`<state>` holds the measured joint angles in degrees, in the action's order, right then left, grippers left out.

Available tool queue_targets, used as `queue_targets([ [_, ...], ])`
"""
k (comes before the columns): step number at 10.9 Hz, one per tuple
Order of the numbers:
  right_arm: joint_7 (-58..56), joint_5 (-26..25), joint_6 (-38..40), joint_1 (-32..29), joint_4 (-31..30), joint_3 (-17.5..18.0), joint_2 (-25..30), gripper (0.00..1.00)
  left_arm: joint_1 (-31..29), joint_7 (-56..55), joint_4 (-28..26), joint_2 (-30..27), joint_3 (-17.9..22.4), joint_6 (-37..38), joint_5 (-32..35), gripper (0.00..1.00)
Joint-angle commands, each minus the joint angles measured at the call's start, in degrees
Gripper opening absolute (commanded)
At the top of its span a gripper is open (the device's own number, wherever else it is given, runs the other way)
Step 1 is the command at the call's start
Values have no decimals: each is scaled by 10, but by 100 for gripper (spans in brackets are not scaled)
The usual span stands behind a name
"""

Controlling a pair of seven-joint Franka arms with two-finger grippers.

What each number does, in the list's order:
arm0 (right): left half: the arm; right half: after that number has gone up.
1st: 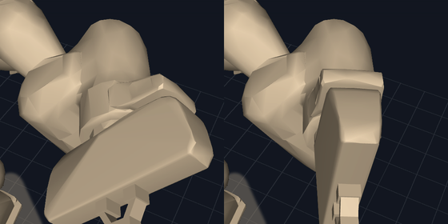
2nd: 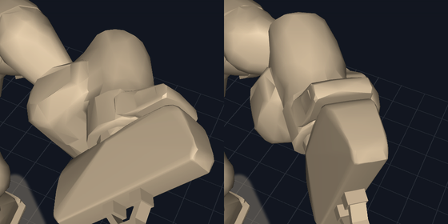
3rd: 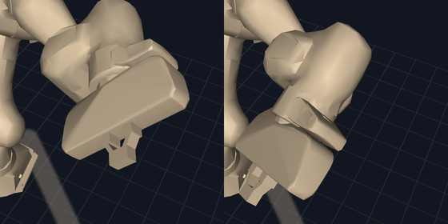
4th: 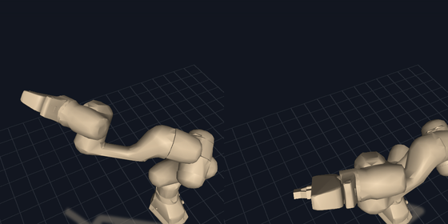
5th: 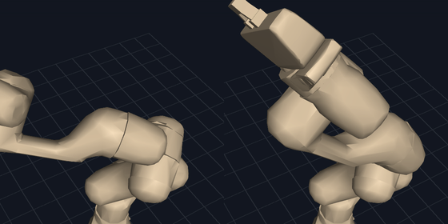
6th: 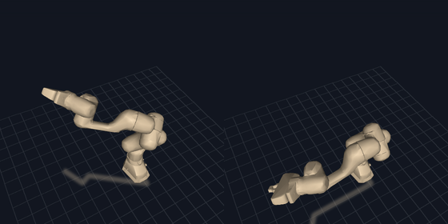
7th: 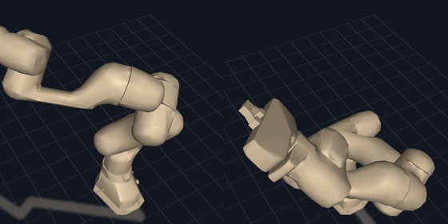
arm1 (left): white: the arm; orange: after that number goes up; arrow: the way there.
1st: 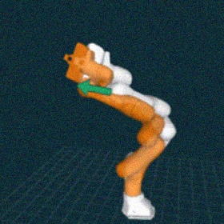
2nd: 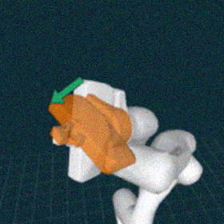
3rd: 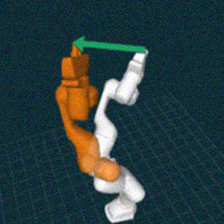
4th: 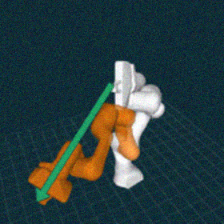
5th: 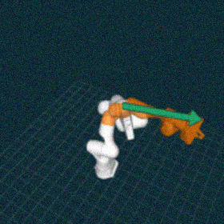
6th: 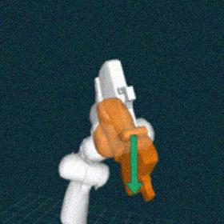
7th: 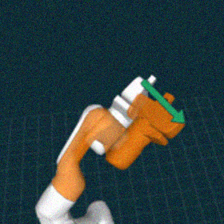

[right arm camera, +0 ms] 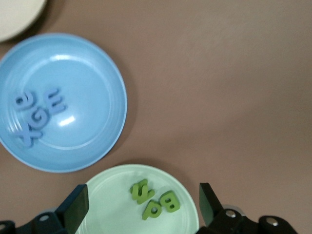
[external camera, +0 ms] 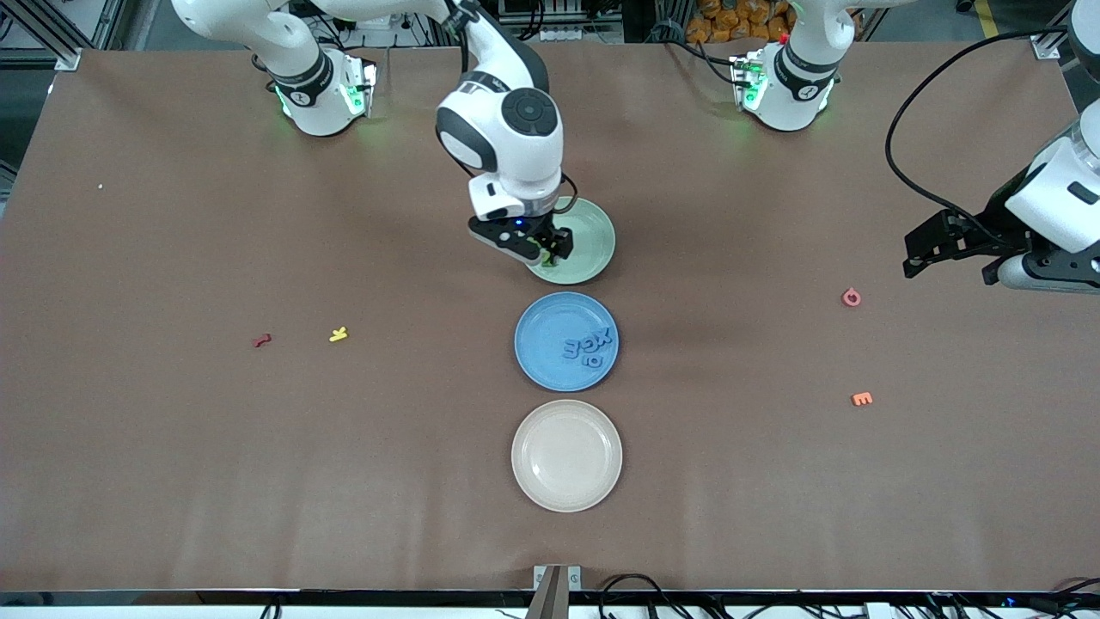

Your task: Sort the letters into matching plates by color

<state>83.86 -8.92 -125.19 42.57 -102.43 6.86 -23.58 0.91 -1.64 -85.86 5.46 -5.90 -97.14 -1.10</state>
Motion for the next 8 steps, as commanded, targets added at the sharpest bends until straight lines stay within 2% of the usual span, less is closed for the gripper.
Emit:
queue_targets([
  [1, -60, 0, 58, -60, -36, 10, 105, 100, -2, 16, 8, 3, 1, -3, -8, 100],
  [4, -154, 25, 103, -134, -36, 36, 170, 100, 7, 14, 9, 0, -3, -3, -7, 100],
  [6, -259, 35, 146, -176, -34, 40, 204, 100, 5, 14, 9, 1, -2, -3, -7, 100],
  [8, -356, 89, 172, -230, -32, 40, 240, 100, 6, 14, 9, -1, -2, -4, -7, 100],
])
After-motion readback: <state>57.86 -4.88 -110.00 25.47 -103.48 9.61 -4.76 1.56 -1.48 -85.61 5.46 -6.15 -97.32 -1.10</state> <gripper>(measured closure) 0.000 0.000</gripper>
